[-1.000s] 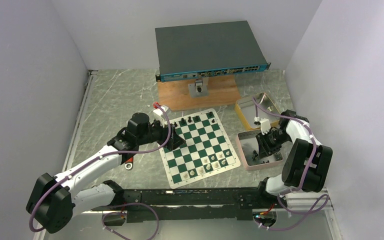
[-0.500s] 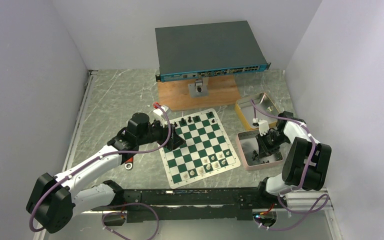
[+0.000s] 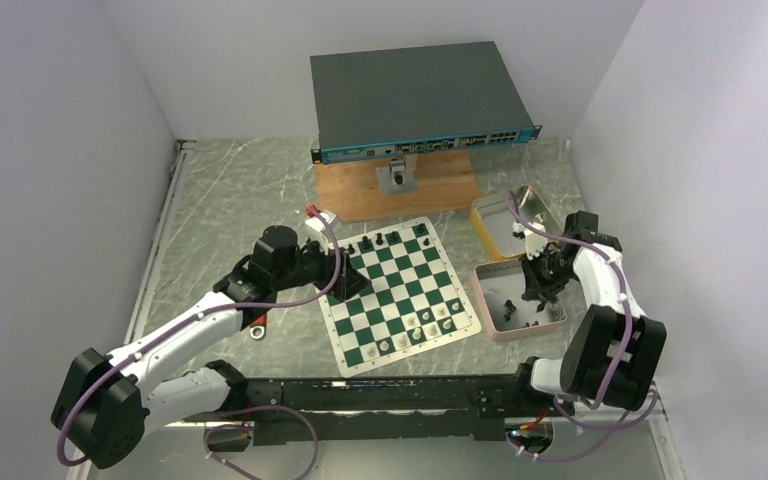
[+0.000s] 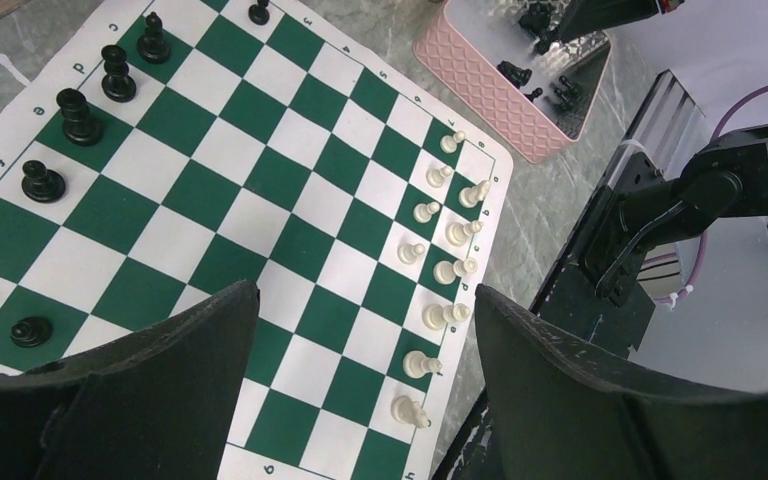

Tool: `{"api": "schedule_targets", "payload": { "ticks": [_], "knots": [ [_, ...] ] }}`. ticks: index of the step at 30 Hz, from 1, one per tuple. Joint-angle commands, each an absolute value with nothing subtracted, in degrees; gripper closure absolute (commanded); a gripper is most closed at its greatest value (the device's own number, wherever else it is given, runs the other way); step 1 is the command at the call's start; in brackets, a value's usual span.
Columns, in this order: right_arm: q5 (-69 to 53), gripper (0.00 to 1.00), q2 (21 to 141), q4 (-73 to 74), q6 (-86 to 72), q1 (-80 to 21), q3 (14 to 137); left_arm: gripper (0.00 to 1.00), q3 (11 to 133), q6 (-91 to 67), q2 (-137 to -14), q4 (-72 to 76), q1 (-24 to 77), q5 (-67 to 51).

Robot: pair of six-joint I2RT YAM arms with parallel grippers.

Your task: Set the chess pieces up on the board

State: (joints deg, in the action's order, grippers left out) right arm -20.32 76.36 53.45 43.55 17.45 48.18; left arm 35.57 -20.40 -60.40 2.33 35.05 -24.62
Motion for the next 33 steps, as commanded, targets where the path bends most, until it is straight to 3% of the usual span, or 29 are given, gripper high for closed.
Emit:
{"api": "schedule_targets", "payload": {
  "ticks": [1, 9, 17, 23, 33],
  "knots": [
    [-22.2, 1.0, 72.77, 54.43, 46.11, 17.3, 52.15, 0.16, 34.73, -19.77, -57.06, 4.19, 34.85, -23.95],
    [-28.39, 1.0, 71.81, 60.64, 51.0, 13.68, 58.16, 0.15, 34.28, -20.03, -52.65, 2.98, 34.89, -20.12],
    [-27.01, 1.0, 76.06, 61.96, 48.98, -9.51, 67.21, 0.13, 34.04, -20.39, -47.45, 1.36, 34.88, -13.58],
    [-25.97, 1.0, 84.2, 61.35, 48.56, -23.31, 74.96, 0.0, 32.53, -21.2, -41.57, -1.86, 34.89, -3.95],
    [-19.11, 1.0, 98.24, 57.42, 46.96, -39.79, 83.67, 0.0, 31.9, -23.23, -34.75, -8.39, 34.89, 4.57]
  ]
}}
